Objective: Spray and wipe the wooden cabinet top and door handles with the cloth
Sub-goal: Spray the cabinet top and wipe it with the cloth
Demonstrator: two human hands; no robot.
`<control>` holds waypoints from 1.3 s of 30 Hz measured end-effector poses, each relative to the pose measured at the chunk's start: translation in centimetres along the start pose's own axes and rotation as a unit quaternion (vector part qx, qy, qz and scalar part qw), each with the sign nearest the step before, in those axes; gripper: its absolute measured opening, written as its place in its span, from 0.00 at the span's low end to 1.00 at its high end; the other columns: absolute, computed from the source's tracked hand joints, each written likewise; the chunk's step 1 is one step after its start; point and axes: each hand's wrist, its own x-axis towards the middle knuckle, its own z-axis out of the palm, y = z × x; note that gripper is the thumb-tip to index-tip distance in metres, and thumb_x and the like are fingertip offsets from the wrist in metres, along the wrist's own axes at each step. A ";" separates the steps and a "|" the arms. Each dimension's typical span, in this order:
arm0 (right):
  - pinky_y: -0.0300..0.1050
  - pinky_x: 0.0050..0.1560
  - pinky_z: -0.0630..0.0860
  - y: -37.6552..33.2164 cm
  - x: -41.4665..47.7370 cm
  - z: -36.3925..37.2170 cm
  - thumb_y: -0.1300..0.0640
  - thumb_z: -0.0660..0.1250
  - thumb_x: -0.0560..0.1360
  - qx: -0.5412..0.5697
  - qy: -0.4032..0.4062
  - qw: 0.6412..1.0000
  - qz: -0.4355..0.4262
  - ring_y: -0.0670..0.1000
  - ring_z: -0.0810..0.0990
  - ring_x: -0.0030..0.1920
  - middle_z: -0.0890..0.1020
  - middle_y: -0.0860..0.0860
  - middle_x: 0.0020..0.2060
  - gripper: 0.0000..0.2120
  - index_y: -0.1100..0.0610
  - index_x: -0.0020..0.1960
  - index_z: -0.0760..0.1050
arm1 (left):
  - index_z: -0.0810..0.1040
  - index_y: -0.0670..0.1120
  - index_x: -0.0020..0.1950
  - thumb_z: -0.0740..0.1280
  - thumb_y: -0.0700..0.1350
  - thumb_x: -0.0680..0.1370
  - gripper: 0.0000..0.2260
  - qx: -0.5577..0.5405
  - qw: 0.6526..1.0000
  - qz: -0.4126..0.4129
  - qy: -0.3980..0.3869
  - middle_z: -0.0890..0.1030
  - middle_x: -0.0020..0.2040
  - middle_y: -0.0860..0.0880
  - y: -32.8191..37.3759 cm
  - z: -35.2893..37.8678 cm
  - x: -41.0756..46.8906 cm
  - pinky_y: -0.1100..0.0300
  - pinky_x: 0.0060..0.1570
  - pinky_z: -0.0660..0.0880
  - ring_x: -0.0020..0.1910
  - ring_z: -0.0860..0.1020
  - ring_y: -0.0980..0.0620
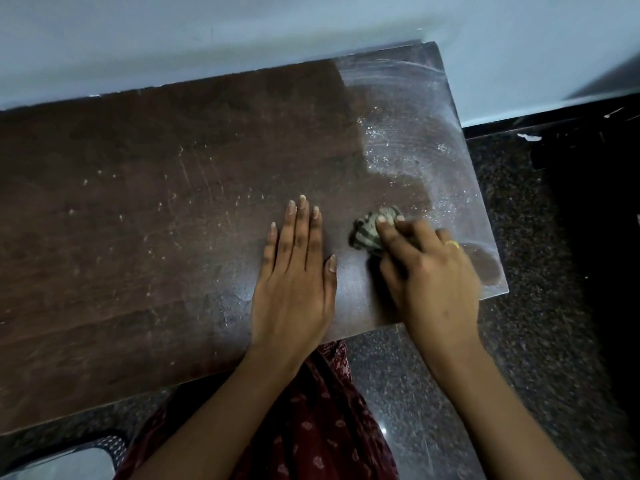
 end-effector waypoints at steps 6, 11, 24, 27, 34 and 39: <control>0.49 0.33 0.73 -0.5 7.2 0.4 0.58 0.66 0.72 0.000 0.020 0.999 -0.027 0.62 0.77 0.40 0.80 0.57 0.46 0.14 0.58 0.56 0.79 | 0.54 0.37 0.76 0.47 0.49 0.82 0.26 0.011 1.000 0.000 -0.012 0.54 0.78 0.40 0.1 0.0 0.2 0.49 0.75 0.48 0.78 0.50 0.47; 0.50 0.43 0.70 -1.1 14.2 0.1 0.55 0.61 0.77 -0.020 0.011 0.999 -0.023 0.61 0.74 0.55 0.75 0.55 0.57 0.14 0.53 0.61 0.76 | 0.54 0.38 0.77 0.47 0.49 0.82 0.25 0.015 1.000 -0.004 -0.017 0.54 0.78 0.41 0.1 0.0 0.2 0.49 0.75 0.50 0.78 0.50 0.47; 0.50 0.44 0.69 -1.0 16.6 0.1 0.57 0.57 0.79 -0.046 0.001 0.999 -0.021 0.61 0.73 0.57 0.72 0.56 0.60 0.14 0.56 0.63 0.73 | 0.54 0.38 0.77 0.49 0.48 0.82 0.25 0.002 1.000 0.002 -0.018 0.55 0.78 0.41 -0.1 -0.2 0.1 0.50 0.75 0.49 0.78 0.50 0.47; 0.52 0.45 0.71 -0.5 12.1 0.0 0.56 0.59 0.78 -0.046 -0.005 0.999 -0.016 0.62 0.74 0.54 0.73 0.57 0.59 0.16 0.55 0.65 0.72 | 0.54 0.38 0.77 0.50 0.48 0.82 0.25 0.004 1.000 0.003 -0.013 0.55 0.78 0.41 -0.1 -0.1 0.1 0.49 0.75 0.50 0.78 0.51 0.47; 0.48 0.32 0.74 0.2 1.3 0.0 0.57 0.64 0.71 -0.016 0.013 1.000 0.009 0.61 0.77 0.38 0.80 0.58 0.45 0.16 0.59 0.56 0.79 | 0.53 0.39 0.77 0.51 0.53 0.82 0.28 -0.020 1.000 -0.003 -0.011 0.53 0.78 0.42 0.0 -0.2 0.1 0.51 0.76 0.46 0.78 0.49 0.49; 0.46 0.33 0.74 0.2 -5.1 -0.9 0.51 0.57 0.72 -0.009 -0.043 0.997 0.064 0.57 0.77 0.39 0.81 0.52 0.50 0.20 0.55 0.59 0.79 | 0.57 0.40 0.76 0.54 0.52 0.81 0.27 -0.028 0.998 0.064 -0.005 0.57 0.77 0.43 0.2 -0.4 -0.3 0.49 0.75 0.49 0.77 0.53 0.48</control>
